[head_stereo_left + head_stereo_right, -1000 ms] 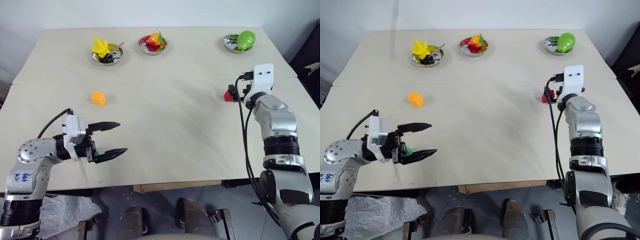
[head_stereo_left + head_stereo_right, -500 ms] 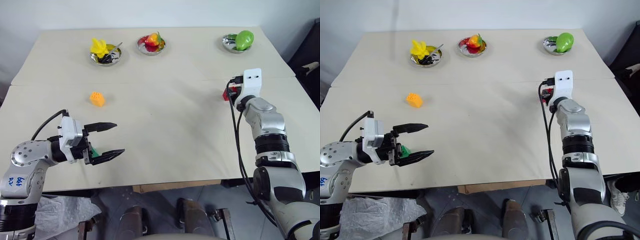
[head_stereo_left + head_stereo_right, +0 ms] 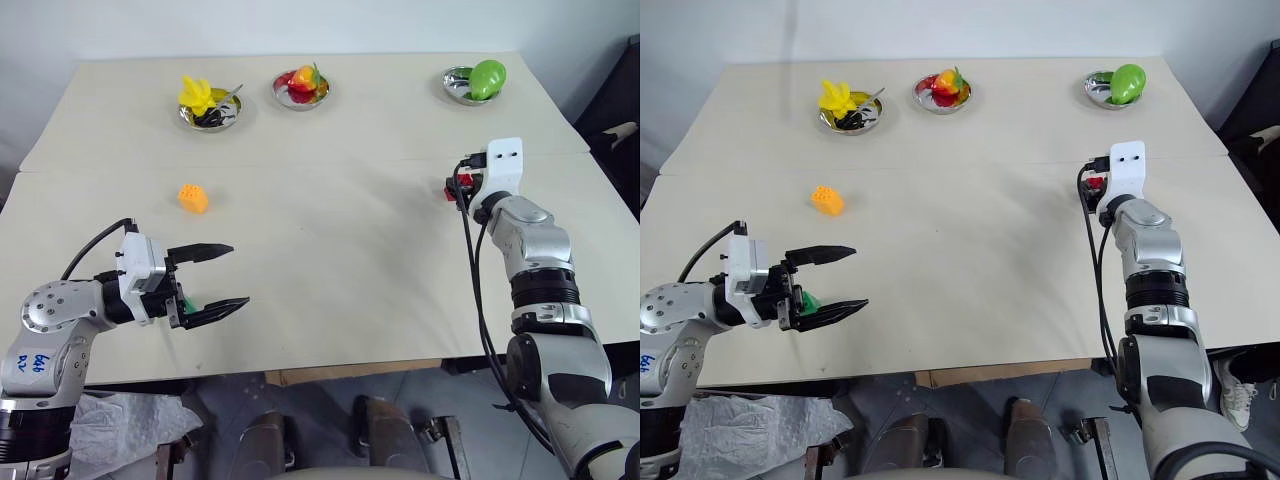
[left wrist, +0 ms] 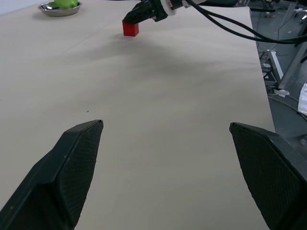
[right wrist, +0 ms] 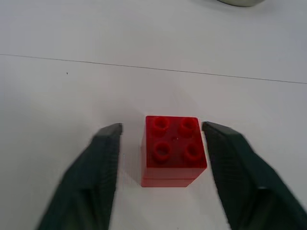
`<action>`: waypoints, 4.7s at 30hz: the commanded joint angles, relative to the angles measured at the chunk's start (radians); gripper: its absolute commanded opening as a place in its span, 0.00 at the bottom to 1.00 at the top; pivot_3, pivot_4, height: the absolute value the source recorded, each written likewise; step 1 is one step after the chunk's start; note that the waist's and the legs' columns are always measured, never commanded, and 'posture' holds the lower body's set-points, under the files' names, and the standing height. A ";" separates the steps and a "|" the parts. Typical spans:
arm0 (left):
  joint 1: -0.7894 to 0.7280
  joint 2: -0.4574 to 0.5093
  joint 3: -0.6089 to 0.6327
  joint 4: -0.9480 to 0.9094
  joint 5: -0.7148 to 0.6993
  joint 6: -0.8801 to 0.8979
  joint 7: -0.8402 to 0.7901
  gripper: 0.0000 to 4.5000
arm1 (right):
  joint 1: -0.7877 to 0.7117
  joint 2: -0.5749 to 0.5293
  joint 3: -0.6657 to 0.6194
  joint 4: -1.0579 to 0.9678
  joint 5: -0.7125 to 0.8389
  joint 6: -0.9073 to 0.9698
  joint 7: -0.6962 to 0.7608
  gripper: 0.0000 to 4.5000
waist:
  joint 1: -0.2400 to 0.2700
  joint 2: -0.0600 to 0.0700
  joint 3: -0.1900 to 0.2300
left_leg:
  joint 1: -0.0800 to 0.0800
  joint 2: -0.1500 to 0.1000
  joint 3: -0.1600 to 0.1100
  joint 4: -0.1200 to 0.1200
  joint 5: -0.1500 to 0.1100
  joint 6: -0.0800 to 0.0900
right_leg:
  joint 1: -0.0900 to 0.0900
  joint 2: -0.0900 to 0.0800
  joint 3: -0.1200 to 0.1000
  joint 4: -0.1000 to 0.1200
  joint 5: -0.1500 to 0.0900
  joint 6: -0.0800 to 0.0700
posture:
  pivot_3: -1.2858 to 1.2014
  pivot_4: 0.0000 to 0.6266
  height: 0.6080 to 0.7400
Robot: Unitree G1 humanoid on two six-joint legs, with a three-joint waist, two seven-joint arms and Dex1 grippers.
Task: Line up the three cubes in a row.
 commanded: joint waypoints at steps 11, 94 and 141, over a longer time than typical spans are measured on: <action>-0.013 0.007 0.010 -0.018 -0.003 -0.015 0.003 1.00 | -0.035 -0.006 -0.009 0.078 -0.012 -0.014 -0.009 0.81 | -0.002 0.000 0.000 | 0.000 0.000 0.000 0.000 0.000 0.000 | 0.000 0.000 0.000 0.000 0.000 0.000 | 0.52 0.24 1.00; 0.185 -0.061 0.157 0.307 0.082 -0.158 0.016 0.85 | 0.472 -0.305 0.220 -0.594 0.495 -0.358 1.282 1.00 | 0.010 0.001 0.001 | 0.001 0.000 -0.007 0.001 -0.006 -0.001 | 0.003 -0.002 -0.016 -0.004 0.001 -0.004 | 0.52 0.24 1.00; -0.752 -0.423 -0.386 0.889 0.370 -0.321 -0.194 0.94 | 0.868 -0.242 -0.104 -0.788 0.499 -0.336 1.006 1.00 | 0.065 -0.002 0.002 | 0.000 -0.002 0.001 0.005 -0.004 0.001 | 0.005 0.002 -0.014 -0.007 0.003 -0.001 | 0.52 0.24 1.00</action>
